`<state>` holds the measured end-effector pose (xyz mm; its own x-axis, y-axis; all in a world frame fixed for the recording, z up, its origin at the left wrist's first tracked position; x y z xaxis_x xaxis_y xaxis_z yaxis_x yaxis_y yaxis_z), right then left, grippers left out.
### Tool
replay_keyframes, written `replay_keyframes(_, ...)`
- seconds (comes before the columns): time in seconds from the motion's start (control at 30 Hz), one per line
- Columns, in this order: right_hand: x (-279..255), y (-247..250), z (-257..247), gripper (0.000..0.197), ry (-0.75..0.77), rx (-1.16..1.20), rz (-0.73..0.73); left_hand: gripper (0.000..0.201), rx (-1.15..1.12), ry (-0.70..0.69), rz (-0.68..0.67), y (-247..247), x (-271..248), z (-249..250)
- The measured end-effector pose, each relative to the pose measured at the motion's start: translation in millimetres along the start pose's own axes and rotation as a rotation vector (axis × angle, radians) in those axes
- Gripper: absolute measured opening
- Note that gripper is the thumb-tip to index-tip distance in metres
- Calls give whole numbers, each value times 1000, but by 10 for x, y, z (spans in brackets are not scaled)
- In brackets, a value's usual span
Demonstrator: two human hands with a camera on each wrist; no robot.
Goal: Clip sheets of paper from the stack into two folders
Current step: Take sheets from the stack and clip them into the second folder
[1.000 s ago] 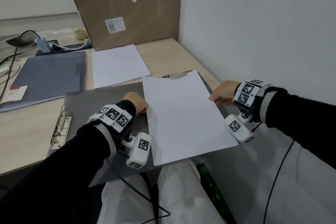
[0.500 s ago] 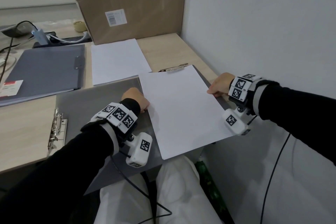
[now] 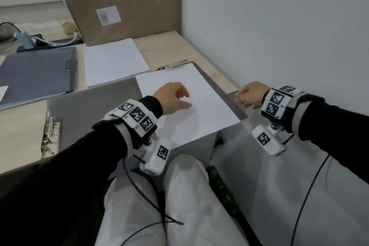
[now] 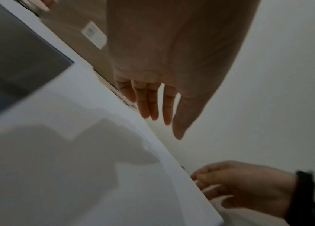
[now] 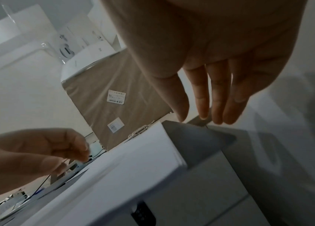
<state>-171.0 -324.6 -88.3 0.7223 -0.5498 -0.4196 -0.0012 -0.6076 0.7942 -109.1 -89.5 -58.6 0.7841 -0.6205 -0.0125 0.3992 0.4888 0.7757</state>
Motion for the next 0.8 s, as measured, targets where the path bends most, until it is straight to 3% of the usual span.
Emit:
replay_keyframes(0.07, -58, -122, 162, 34, -40, 2, -41, 41, 49, -101, -116, -321, -61, 280)
replay_keyframes(0.2, -135, -345, 352, 25, -73, 125, -124, 65, 218, -164, -255, -792, -126, 534)
replay_keyframes(0.27, -152, -402, 377, 15, -75, 153, -146, 71, 316, -173, -249, -906, -117, 581)
replay_keyframes(0.43, -130, -405, 377, 22, -59, 215, -132, 70, 382, -159, -163, -961, -55, 547)
replay_keyframes(0.57, -105, -365, 390, 12, -57, 268, -113, 69, 381, -133, -112, -920, -29, 497)
replay_keyframes(0.8, -152, -380, 385, 10, -49, 256, -148, 70, 410, -120, -130, -923, -4, 473)
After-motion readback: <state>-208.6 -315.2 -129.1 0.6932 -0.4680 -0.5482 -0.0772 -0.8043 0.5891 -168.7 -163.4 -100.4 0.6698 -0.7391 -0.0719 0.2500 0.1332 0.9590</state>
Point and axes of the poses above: each hand's wrist, its own x-axis towards the middle knuckle, its own y-axis out of the back of the hand, z = x × y, the point moved 10 cm from there along x, towards the middle knuckle, and after that the axes turned 8 degrees about -y, right-handed, at the moved point
